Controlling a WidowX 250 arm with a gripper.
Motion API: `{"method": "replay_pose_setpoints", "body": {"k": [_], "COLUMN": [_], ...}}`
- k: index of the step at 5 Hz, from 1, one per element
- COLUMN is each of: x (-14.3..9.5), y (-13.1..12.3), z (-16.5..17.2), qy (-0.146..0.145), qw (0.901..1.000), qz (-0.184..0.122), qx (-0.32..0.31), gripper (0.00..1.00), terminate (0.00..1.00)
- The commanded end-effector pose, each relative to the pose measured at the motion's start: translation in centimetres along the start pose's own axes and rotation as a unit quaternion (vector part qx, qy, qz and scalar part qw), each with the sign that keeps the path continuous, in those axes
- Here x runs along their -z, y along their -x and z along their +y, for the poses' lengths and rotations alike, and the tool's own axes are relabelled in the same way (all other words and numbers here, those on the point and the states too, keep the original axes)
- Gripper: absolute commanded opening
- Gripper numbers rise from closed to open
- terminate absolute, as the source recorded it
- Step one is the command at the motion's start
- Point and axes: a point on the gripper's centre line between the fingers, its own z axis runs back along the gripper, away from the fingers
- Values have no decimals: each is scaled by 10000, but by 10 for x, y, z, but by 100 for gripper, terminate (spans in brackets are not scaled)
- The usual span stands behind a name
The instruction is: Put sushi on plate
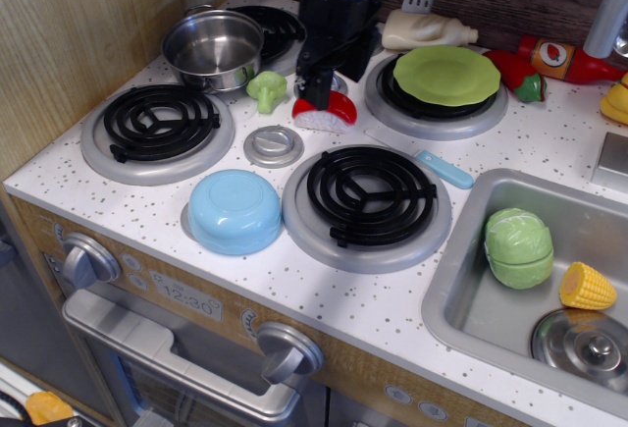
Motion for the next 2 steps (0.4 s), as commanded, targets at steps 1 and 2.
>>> {"method": "replay_pose_setpoints", "body": {"k": [1, 2], "x": [-4, 0], "y": [0, -8], "z": [-10, -6], "qy": [169, 44], "qw": [9999, 9999], "qz": [-12, -97], "qx": [-14, 26], "gripper": [100, 100], "terminate": [0, 0]}}
